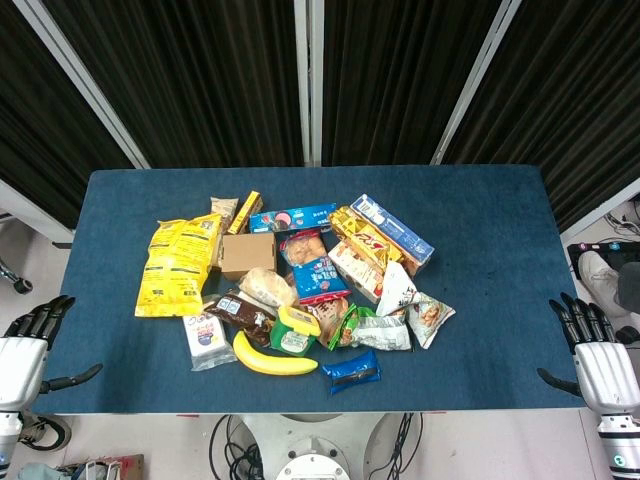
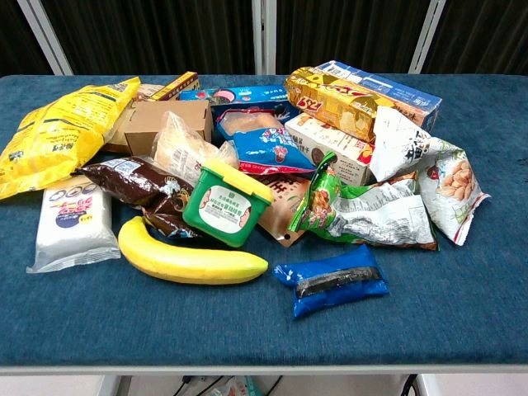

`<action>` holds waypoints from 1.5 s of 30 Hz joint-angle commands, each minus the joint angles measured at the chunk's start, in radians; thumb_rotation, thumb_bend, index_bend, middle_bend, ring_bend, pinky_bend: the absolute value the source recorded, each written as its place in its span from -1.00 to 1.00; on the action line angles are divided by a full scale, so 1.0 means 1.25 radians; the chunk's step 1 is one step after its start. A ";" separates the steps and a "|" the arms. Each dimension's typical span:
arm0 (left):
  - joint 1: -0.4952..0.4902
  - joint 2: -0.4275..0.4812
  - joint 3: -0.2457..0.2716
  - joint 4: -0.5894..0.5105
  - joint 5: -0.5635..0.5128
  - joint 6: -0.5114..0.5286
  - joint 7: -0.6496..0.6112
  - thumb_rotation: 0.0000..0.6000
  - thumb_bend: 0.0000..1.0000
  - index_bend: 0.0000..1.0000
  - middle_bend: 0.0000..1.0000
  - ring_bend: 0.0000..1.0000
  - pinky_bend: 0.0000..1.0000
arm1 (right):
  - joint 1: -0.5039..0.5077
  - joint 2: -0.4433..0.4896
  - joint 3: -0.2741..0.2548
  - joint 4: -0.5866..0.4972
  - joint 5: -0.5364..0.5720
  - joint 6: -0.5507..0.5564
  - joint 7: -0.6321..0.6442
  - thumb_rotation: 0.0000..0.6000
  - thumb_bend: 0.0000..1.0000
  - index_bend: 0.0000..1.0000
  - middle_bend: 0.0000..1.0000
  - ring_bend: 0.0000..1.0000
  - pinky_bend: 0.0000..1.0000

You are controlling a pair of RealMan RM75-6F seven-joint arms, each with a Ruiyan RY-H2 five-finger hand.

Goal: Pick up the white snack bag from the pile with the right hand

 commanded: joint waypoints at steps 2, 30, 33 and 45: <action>0.001 0.001 0.000 -0.002 0.000 0.003 0.000 0.09 -1.00 -0.80 -0.79 -0.73 -0.46 | 0.001 0.005 -0.001 -0.009 0.001 -0.004 0.005 1.00 -1.00 -1.00 -1.00 -1.00 -1.00; -0.004 0.003 0.007 -0.004 0.003 -0.012 0.001 0.37 -1.00 -0.80 -0.79 -0.73 -0.46 | 0.177 -0.011 0.042 -0.097 0.072 -0.292 0.041 1.00 -1.00 -1.00 -1.00 -1.00 -1.00; -0.003 0.002 0.007 -0.002 0.000 -0.012 -0.003 0.39 -1.00 -0.80 -0.79 -0.73 -0.46 | 0.214 -0.037 0.063 -0.124 0.117 -0.346 0.009 1.00 -0.97 -1.00 -1.00 -1.00 -1.00; 0.005 0.009 0.013 0.000 -0.014 -0.016 -0.005 0.46 -1.00 -0.80 -0.79 -0.73 -0.46 | 0.300 -0.159 0.102 -0.087 0.248 -0.440 -0.101 1.00 -0.90 -1.00 -0.97 -1.00 -0.94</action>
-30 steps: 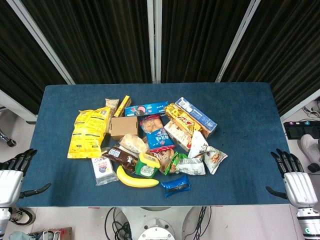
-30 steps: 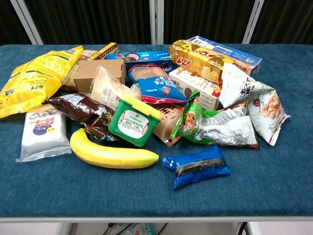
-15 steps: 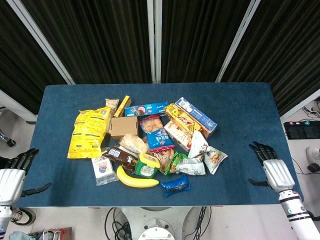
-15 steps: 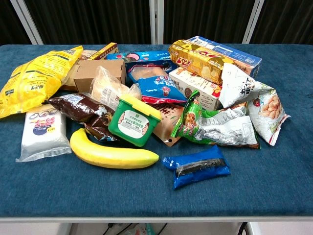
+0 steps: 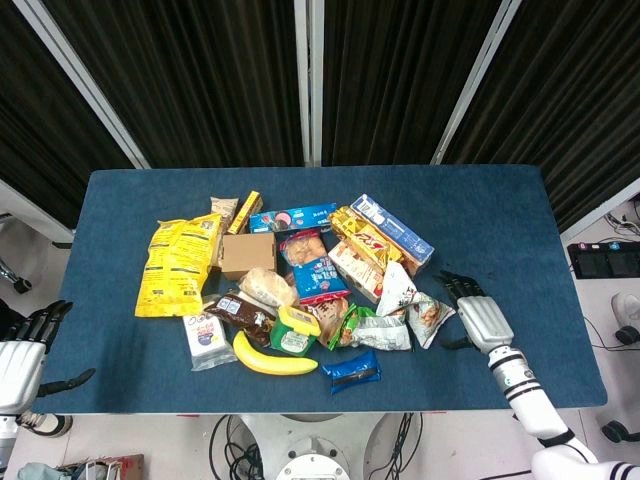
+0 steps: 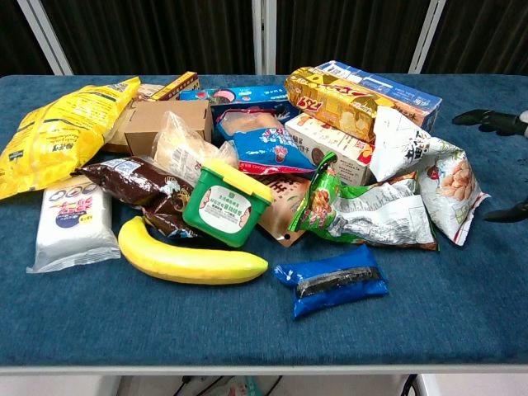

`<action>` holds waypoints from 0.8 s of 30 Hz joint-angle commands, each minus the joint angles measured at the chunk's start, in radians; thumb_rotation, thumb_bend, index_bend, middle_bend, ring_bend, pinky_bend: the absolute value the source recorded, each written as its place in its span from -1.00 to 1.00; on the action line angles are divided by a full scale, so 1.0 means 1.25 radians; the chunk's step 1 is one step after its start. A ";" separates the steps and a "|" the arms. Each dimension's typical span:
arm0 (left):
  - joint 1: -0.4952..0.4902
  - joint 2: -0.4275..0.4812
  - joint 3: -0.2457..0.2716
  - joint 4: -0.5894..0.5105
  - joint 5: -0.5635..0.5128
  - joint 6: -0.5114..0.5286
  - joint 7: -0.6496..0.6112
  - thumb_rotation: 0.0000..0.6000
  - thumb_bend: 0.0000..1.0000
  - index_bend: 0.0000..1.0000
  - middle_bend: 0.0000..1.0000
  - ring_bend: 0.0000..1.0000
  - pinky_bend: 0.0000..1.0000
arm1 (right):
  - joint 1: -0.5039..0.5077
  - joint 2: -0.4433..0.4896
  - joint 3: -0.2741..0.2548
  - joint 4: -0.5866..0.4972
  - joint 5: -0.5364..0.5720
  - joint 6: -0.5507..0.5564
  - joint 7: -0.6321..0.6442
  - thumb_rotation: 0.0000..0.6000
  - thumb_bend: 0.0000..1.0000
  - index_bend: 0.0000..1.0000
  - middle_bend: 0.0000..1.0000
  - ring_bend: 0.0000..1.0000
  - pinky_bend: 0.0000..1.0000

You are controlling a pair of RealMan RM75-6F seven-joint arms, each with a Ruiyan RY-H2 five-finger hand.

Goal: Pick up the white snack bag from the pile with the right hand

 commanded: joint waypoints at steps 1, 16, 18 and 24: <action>0.000 0.001 0.000 0.000 -0.001 -0.001 -0.001 0.47 -1.00 -0.80 -0.79 -0.73 -0.46 | 0.015 -0.023 0.005 0.014 0.019 -0.015 -0.012 1.00 -0.90 -1.00 -0.97 -1.00 -0.93; -0.001 -0.001 0.002 -0.005 -0.009 -0.014 0.009 0.46 -1.00 -0.80 -0.79 -0.73 -0.46 | 0.047 -0.092 -0.005 0.075 0.030 -0.033 0.011 1.00 -0.71 -1.00 -0.90 -0.98 -0.75; -0.001 -0.001 0.002 -0.004 -0.010 -0.014 0.007 0.46 -1.00 -0.80 -0.79 -0.73 -0.46 | 0.047 -0.099 -0.009 0.085 0.023 -0.028 0.018 1.00 -0.68 -1.00 -0.86 -0.92 -0.67; 0.001 -0.002 0.002 -0.001 -0.015 -0.015 0.001 0.47 -1.00 -0.79 -0.79 -0.73 -0.46 | 0.049 -0.103 -0.021 0.102 -0.001 -0.027 0.044 1.00 -0.62 -0.63 -0.58 -0.59 -0.23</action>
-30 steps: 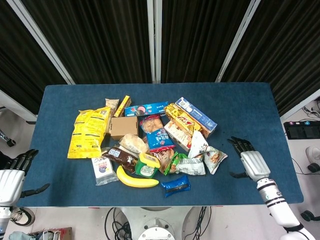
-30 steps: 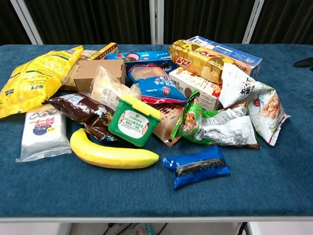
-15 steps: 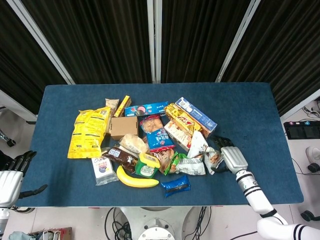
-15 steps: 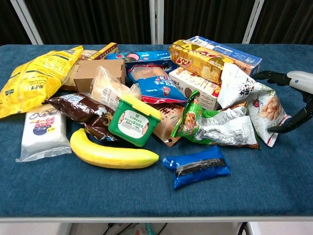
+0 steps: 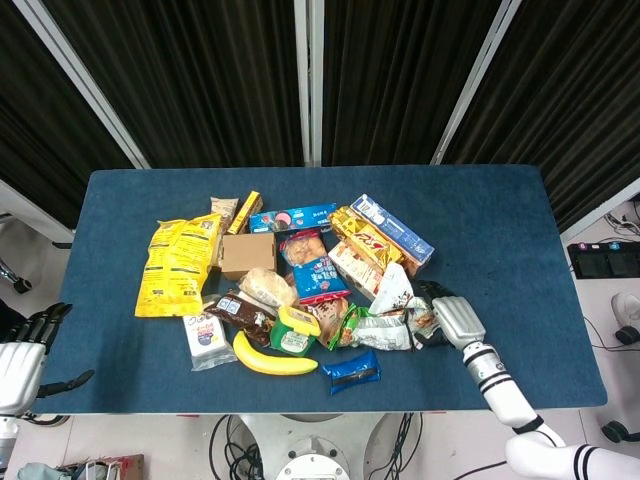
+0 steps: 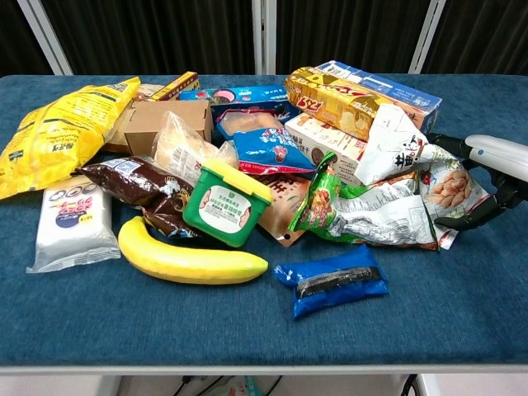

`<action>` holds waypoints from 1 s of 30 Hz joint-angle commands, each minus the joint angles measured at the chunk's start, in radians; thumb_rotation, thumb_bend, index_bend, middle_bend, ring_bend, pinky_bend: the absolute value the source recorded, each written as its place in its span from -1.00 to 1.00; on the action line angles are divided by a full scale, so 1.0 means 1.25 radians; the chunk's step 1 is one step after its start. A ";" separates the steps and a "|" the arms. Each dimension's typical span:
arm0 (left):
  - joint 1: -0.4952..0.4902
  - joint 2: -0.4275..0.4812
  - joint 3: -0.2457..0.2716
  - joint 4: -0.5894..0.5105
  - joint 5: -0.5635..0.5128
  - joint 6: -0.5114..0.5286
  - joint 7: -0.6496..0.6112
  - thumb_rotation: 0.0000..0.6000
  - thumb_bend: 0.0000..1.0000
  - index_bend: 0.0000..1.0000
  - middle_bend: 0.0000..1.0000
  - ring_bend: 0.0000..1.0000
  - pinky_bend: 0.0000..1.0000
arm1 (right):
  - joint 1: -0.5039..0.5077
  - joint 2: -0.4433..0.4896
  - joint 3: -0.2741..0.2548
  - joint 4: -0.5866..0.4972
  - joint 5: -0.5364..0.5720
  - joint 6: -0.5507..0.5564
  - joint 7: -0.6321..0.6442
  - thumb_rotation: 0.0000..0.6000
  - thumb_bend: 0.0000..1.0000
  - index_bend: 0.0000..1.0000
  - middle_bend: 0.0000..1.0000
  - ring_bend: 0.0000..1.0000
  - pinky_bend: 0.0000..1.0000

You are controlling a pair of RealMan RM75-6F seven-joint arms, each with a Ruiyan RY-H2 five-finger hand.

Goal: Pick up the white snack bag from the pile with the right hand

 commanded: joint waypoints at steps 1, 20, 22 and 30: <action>0.000 0.000 0.000 0.000 0.000 -0.001 -0.001 0.47 -1.00 -0.79 -0.79 -0.73 -0.46 | 0.001 -0.001 -0.004 0.005 -0.010 0.003 0.012 1.00 -0.61 -0.52 -0.50 -0.51 -0.14; -0.002 0.001 -0.001 -0.003 -0.004 -0.007 -0.001 0.58 -1.00 -0.78 -0.79 -0.73 -0.46 | -0.033 0.010 -0.010 0.025 -0.067 0.115 0.041 1.00 -0.33 0.49 0.19 0.16 0.52; -0.003 0.001 -0.002 -0.003 -0.003 -0.007 -0.001 0.60 -1.00 -0.78 -0.79 -0.73 -0.46 | -0.039 0.019 -0.012 0.022 -0.078 0.129 0.052 1.00 -0.32 0.51 0.20 0.18 0.53; -0.003 0.004 -0.003 -0.006 -0.001 -0.003 -0.001 0.59 -1.00 -0.78 -0.79 -0.73 -0.46 | -0.072 0.085 -0.017 -0.034 -0.166 0.239 0.111 1.00 -0.29 0.53 0.21 0.19 0.54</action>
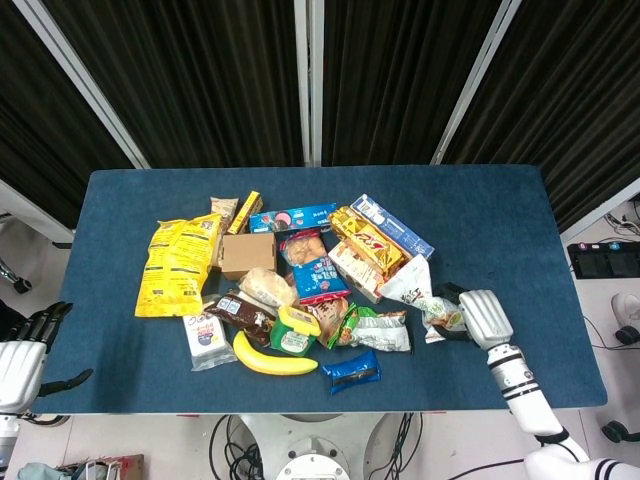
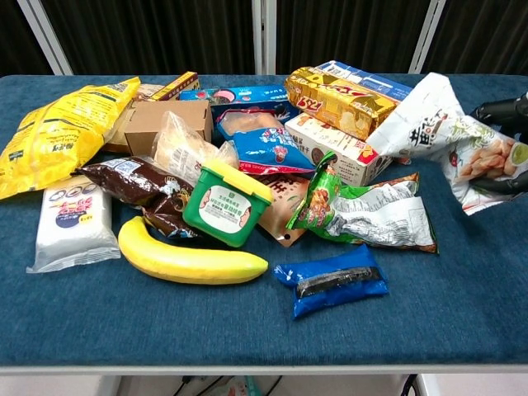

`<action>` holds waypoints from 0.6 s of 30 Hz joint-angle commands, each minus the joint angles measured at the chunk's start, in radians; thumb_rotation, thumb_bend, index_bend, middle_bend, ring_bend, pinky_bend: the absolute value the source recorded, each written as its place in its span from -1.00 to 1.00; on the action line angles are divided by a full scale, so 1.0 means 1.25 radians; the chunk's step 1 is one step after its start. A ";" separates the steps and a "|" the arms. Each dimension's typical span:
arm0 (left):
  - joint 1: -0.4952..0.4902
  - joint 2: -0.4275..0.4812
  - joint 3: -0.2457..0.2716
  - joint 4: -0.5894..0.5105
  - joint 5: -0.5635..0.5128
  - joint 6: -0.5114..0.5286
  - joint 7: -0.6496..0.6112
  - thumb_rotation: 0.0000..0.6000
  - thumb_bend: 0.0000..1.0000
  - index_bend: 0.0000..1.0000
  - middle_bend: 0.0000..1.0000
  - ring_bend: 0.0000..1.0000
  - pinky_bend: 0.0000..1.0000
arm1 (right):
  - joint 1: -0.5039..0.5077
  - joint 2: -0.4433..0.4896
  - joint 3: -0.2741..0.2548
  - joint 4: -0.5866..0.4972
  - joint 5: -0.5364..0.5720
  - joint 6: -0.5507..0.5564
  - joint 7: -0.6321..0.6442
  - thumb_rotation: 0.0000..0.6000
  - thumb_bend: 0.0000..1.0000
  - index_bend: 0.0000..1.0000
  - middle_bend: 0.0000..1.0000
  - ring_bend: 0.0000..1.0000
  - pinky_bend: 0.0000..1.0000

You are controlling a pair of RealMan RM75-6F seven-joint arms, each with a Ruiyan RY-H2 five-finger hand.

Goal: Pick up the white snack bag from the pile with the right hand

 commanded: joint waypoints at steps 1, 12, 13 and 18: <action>0.001 0.001 0.000 0.001 0.000 0.001 -0.002 0.59 -1.00 -0.78 -0.79 -0.73 -0.46 | -0.018 0.042 0.001 -0.043 -0.049 0.061 0.023 1.00 -0.29 0.53 0.21 0.19 0.54; -0.002 0.000 -0.001 -0.003 0.007 0.003 0.001 0.58 -1.00 -0.78 -0.79 -0.73 -0.46 | 0.047 0.107 0.067 -0.226 -0.073 0.045 -0.089 1.00 -0.28 0.53 0.22 0.19 0.54; -0.003 0.000 -0.001 -0.003 0.006 0.003 0.001 0.58 -1.00 -0.78 -0.79 -0.73 -0.46 | 0.066 0.099 0.077 -0.238 -0.058 0.020 -0.114 1.00 -0.28 0.53 0.22 0.19 0.54; -0.004 0.000 -0.001 -0.004 0.005 0.000 0.002 0.58 -1.00 -0.78 -0.79 -0.73 -0.46 | 0.148 0.026 0.124 -0.242 0.019 -0.065 -0.211 1.00 -0.28 0.53 0.22 0.19 0.54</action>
